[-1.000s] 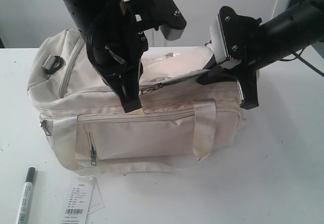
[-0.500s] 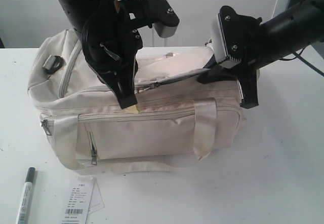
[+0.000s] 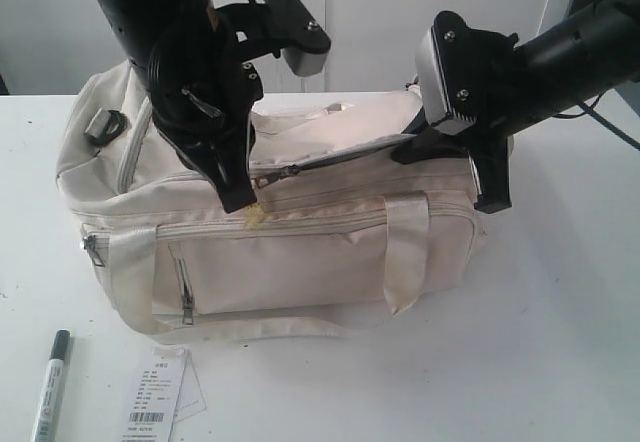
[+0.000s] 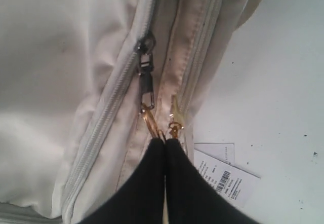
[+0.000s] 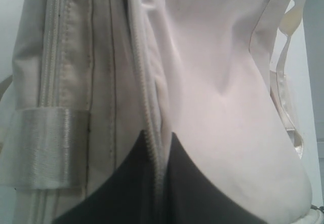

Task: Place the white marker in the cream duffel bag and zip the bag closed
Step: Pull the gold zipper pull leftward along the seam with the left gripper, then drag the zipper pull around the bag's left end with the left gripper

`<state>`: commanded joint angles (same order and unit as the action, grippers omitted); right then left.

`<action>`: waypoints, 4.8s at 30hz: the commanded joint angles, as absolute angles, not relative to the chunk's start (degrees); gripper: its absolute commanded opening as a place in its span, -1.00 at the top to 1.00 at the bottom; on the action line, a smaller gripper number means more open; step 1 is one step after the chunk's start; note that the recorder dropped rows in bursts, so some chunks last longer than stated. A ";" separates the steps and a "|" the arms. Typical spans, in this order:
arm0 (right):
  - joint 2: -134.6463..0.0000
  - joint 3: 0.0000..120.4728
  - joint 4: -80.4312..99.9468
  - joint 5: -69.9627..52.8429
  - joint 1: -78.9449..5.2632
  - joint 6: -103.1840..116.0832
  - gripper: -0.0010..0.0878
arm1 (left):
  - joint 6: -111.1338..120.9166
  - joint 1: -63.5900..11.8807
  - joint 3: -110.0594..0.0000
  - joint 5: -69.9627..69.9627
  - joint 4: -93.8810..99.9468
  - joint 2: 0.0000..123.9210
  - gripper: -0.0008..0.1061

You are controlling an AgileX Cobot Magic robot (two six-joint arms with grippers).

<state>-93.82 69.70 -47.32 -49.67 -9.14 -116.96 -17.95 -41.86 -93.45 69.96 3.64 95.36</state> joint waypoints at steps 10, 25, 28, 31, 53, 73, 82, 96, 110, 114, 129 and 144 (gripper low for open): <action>-93.82 69.70 -47.32 -49.67 -9.14 -116.96 0.98 | -18.85 -41.86 -93.07 69.96 3.46 94.57 0.99; -93.82 69.70 -47.32 -49.67 -9.14 -116.73 0.98 | -20.38 -40.68 -92.59 69.96 4.81 93.03 0.99; -93.82 69.70 -47.32 -49.55 -9.14 -116.73 0.98 | -20.38 -40.21 -92.59 69.96 4.81 92.58 0.99; -93.82 69.70 -47.32 -49.55 -9.14 -116.73 0.98 | -20.38 -39.95 -92.46 69.96 4.55 92.21 0.99; -93.82 69.70 -47.32 -49.65 -9.14 -116.73 0.98 | -20.36 -36.05 -89.96 69.96 3.49 91.92 0.99; -93.82 69.70 -46.43 -49.18 -9.14 -116.73 0.98 | -20.94 -32.61 -87.76 69.96 4.44 91.43 0.99; -93.82 69.70 -46.43 -49.18 -9.14 -116.73 0.98 | -21.37 -32.61 -87.78 69.96 4.44 89.05 0.99; -93.82 69.70 -46.43 -49.33 -9.14 -115.14 0.98 | -31.59 -32.61 -85.89 69.96 -9.49 88.34 -0.13; -93.82 69.70 -46.65 -49.18 -9.14 -113.53 0.98 | -31.85 -32.81 -70.41 58.85 -18.36 78.79 -0.29; -93.82 69.70 -46.65 -49.07 -9.14 -112.25 0.98 | -30.90 -36.41 -69.03 54.21 -15.97 75.42 -0.10; -93.82 69.70 -46.65 -48.94 -9.14 -111.63 0.98 | 7.70 -50.89 -54.12 29.39 19.74 70.31 -0.11; -93.82 69.70 -46.65 -48.28 -9.14 -110.79 0.98 | 22.57 -52.27 -53.97 23.91 38.21 72.80 -0.25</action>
<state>-93.82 69.70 -46.65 -48.28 -9.14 -110.79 22.57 -52.27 -53.97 23.91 38.21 72.80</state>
